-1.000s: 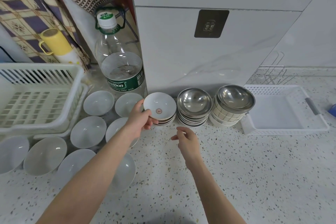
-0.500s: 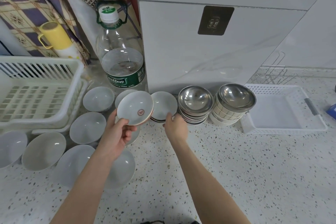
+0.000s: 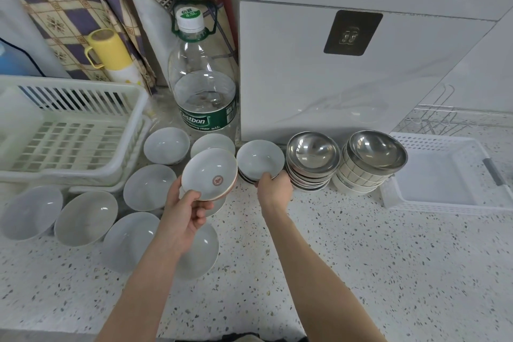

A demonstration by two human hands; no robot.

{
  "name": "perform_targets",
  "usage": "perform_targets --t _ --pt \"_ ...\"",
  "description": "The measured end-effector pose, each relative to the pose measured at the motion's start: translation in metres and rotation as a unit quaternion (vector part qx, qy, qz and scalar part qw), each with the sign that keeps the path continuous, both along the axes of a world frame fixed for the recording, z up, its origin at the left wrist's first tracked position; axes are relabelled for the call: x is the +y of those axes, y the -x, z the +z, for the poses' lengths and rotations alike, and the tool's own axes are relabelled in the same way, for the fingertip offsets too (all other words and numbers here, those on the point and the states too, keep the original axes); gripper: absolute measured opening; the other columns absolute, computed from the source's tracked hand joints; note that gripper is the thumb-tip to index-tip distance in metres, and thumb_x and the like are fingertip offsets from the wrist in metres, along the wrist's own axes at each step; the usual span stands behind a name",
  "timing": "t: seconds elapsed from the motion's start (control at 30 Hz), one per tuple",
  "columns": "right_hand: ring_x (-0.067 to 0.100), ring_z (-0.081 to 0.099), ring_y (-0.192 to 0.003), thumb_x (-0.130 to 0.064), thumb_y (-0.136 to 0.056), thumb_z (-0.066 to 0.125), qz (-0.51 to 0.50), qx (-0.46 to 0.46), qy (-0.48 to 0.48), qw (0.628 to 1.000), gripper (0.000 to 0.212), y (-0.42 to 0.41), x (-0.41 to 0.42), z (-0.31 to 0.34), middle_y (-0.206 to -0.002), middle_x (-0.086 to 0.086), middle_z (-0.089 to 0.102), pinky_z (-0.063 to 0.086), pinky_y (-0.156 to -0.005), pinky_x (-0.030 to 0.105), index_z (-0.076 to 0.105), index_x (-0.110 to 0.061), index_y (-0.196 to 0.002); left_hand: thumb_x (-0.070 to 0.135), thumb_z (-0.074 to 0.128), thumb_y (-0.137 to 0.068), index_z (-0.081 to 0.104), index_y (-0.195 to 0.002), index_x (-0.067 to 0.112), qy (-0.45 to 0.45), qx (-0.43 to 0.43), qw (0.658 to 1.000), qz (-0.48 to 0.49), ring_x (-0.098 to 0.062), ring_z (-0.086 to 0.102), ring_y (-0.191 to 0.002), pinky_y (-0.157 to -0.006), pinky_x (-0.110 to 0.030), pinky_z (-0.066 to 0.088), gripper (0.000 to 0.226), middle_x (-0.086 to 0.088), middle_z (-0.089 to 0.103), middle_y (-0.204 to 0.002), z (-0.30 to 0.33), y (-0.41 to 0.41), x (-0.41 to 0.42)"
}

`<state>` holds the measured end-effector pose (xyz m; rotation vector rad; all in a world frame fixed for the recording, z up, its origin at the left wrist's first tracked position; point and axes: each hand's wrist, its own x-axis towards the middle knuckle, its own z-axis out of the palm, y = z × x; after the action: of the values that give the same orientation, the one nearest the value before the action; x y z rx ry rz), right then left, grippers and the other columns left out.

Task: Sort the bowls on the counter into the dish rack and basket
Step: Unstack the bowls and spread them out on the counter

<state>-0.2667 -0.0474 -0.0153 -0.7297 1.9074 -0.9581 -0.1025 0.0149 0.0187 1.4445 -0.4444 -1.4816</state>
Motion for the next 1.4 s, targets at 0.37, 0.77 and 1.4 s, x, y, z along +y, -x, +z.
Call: perform_targets --t 0.37,0.77,1.4 --pt "0.01 0.068 -0.068 -0.004 -0.091 0.041 -0.068 -0.091 0.103 0.988 0.038 -0.012 0.018 0.006 -0.084 -0.005 0.066 0.047 -0.053 0.019 0.052 -0.013 -0.126 0.002 0.044 -0.095 0.055 -0.122 0.031 0.015 0.021 0.999 0.021 -0.007 0.045 -0.038 -0.036 -0.016 0.038 0.041 -0.01 0.064 -0.058 0.006 -0.013 0.015" --pt "0.004 0.059 -0.056 -0.008 -0.084 0.042 0.011 -0.126 0.169 0.977 0.051 0.029 0.086 0.025 -0.073 -0.009 0.071 0.048 -0.05 0.016 0.059 -0.039 -0.12 0.002 0.043 -0.097 0.049 -0.133 0.026 0.032 0.023 0.999 0.032 -0.007 0.046 -0.038 -0.036 -0.017 0.039 0.044 -0.009 0.064 -0.056 0.001 -0.023 0.039" --pt "0.005 0.06 -0.056 -0.008 -0.089 0.04 0.131 -0.025 0.035 0.99 0.05 0.033 0.117 -0.025 -0.063 0.003 0.065 0.048 -0.049 0.025 0.053 -0.026 -0.133 0.004 0.046 -0.097 0.052 -0.122 0.038 -0.006 0.003 0.999 0.033 -0.01 0.05 -0.042 -0.038 -0.018 0.042 0.043 -0.009 0.067 -0.058 -0.013 -0.025 0.072"
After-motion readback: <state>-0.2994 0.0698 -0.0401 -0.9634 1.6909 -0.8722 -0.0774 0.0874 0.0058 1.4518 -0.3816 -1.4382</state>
